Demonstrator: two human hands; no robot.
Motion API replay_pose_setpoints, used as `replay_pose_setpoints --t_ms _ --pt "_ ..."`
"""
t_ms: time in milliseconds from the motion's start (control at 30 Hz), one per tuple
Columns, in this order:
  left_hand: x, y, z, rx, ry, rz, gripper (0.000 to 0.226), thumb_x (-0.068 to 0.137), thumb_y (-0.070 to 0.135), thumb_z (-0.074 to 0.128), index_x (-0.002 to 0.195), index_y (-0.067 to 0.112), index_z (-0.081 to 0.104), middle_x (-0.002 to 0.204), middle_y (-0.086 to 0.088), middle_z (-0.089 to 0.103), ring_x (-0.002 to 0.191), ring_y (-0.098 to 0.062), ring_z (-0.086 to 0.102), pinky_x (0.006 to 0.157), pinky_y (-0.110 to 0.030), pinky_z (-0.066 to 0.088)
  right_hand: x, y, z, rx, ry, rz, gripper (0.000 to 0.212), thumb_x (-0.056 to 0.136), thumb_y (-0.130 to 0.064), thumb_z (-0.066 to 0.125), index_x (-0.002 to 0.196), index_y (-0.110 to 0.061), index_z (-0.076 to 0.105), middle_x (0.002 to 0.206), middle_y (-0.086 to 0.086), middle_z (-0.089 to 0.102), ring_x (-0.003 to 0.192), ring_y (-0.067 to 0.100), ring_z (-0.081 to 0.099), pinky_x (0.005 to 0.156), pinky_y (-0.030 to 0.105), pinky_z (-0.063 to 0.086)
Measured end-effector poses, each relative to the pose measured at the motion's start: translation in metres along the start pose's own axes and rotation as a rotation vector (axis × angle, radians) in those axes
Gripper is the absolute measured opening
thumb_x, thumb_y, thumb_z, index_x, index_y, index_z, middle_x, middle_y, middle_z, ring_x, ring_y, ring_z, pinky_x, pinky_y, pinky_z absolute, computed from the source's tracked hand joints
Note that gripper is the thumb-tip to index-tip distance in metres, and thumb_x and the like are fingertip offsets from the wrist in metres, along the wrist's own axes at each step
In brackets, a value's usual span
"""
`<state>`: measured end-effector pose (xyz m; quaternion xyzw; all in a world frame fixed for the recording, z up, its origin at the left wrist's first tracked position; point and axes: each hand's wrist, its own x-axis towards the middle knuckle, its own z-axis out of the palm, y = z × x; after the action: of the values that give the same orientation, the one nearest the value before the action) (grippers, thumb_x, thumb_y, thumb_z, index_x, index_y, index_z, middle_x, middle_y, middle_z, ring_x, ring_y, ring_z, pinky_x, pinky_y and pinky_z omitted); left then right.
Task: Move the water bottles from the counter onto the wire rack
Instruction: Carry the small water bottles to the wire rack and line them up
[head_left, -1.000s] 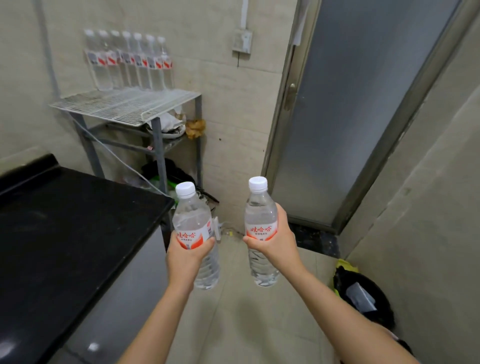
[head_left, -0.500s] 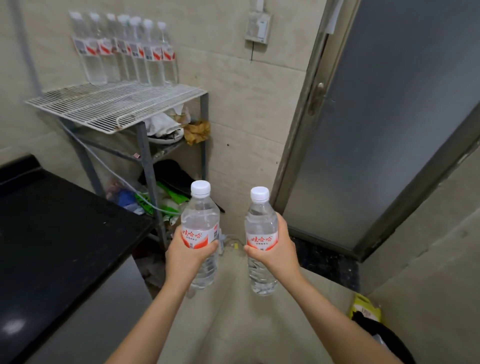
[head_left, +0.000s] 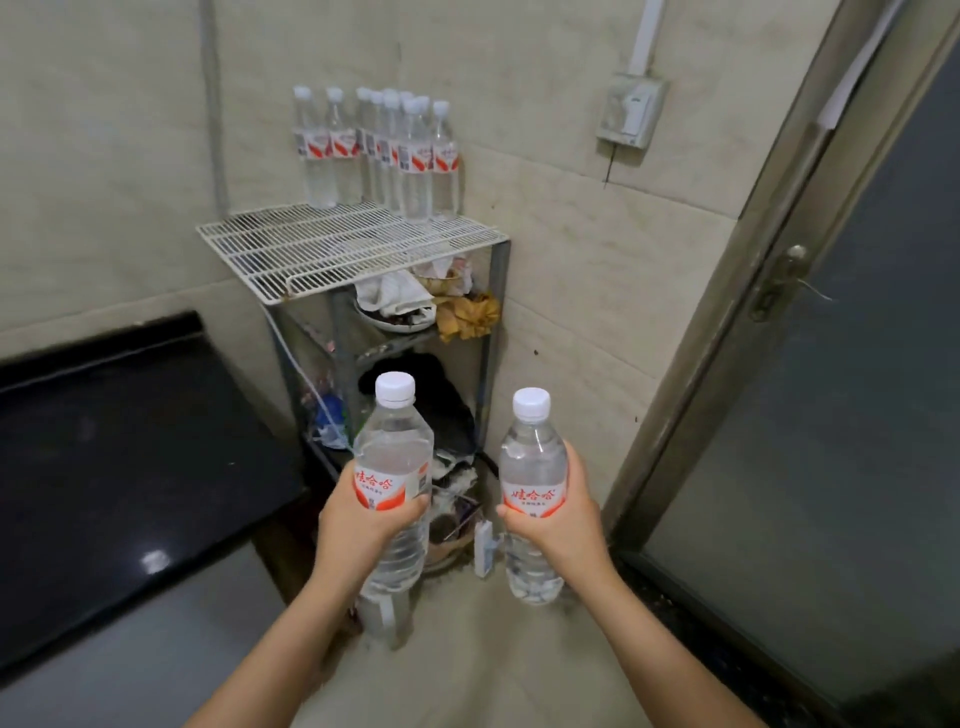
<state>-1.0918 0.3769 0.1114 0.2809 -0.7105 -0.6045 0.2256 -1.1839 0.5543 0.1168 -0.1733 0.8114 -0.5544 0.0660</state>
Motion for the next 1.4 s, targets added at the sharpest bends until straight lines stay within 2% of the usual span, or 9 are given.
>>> replay_pose_setpoints --t_ms 200,333,433,633,767,933,1067,1233,1400 --pt "0.048 0.015 -0.013 -0.041 0.15 0.038 0.058 0.065 0.011 0.082 0.115 0.021 0.055 0.109 -0.004 0.067 0.099 -0.021 0.063 0.09 -0.042 0.051 0.062 -0.012 0.021 0.091 -0.128 -0.092 0.073 0.063 -0.007 0.082 0.102 -0.05 0.036 0.101 -0.026 0.053 0.091 -0.001 0.056 0.072 0.004 0.043" --pt "0.094 0.034 -0.032 -0.11 0.248 0.122 0.068 0.052 0.025 0.085 0.114 0.019 0.057 0.107 -0.002 0.068 0.097 -0.02 0.064 0.087 -0.039 0.051 0.119 -0.035 0.038 0.155 -0.128 -0.165 0.073 0.064 -0.002 0.081 0.108 -0.04 0.038 0.103 -0.027 0.05 0.091 -0.006 0.054 0.071 0.002 0.043" --pt "0.138 0.058 -0.046 -0.216 0.313 0.2 0.058 0.063 0.005 0.082 0.114 0.016 0.056 0.103 -0.003 0.067 0.093 -0.019 0.064 0.086 -0.039 0.052 0.171 -0.064 0.046 0.169 -0.076 -0.235 0.078 0.063 -0.002 0.081 0.122 -0.03 0.037 0.102 -0.025 0.05 0.091 -0.008 0.052 0.069 -0.002 0.041" --pt "0.231 0.112 -0.078 -0.323 0.357 0.339 0.079 0.045 0.029 0.085 0.117 0.015 0.056 0.106 0.002 0.068 0.094 -0.011 0.066 0.081 -0.029 0.051 0.274 -0.125 0.06 0.2 0.102 -0.378 0.078 0.06 0.001 0.082 0.124 -0.012 0.041 0.103 -0.008 0.057 0.092 0.005 0.057 0.078 0.01 0.046" --pt "0.279 0.126 -0.093 -0.344 0.407 0.379 0.052 0.065 0.008 0.078 0.107 0.03 0.055 0.104 0.009 0.066 0.098 -0.009 0.064 0.084 -0.031 0.051 0.322 -0.15 0.073 0.288 0.166 -0.444 0.084 0.048 -0.014 0.086 0.12 -0.017 0.041 0.109 -0.005 0.057 0.096 0.003 0.058 0.083 0.014 0.05" --pt "0.342 0.135 -0.1 -0.316 0.433 0.35 0.057 0.069 0.013 0.076 0.12 0.019 0.052 0.105 0.007 0.066 0.093 -0.002 0.064 0.076 -0.021 0.049 0.393 -0.176 0.098 0.351 0.178 -0.466 0.083 0.046 -0.029 0.083 0.118 -0.022 0.042 0.115 0.001 0.058 0.104 0.015 0.06 0.09 0.042 0.051" --pt "0.396 0.133 -0.098 -0.239 0.421 0.302 0.06 0.066 0.02 0.078 0.12 0.022 0.051 0.109 0.002 0.066 0.098 -0.014 0.064 0.082 -0.032 0.051 0.46 -0.184 0.13 0.365 0.083 -0.497 0.075 0.06 -0.001 0.082 0.117 -0.027 0.041 0.108 -0.012 0.055 0.093 -0.009 0.059 0.08 0.013 0.049" --pt "0.467 0.131 -0.086 -0.177 0.499 0.256 0.052 0.067 0.021 0.078 0.112 0.025 0.054 0.104 0.003 0.067 0.096 -0.016 0.064 0.082 -0.036 0.051 0.543 -0.19 0.181 0.403 -0.063 -0.504 0.074 0.063 0.0 0.08 0.121 -0.019 0.039 0.101 -0.016 0.052 0.089 -0.008 0.053 0.068 0.0 0.044" --pt "0.545 0.139 -0.067 -0.128 0.589 0.209 0.057 0.064 0.023 0.081 0.114 0.022 0.055 0.104 0.002 0.068 0.094 -0.017 0.065 0.082 -0.036 0.053 0.622 -0.205 0.236 0.342 -0.24 -0.488 0.083 0.065 -0.009 0.081 0.133 -0.02 0.034 0.116 -0.007 0.053 0.101 0.008 0.056 0.084 0.019 0.047"
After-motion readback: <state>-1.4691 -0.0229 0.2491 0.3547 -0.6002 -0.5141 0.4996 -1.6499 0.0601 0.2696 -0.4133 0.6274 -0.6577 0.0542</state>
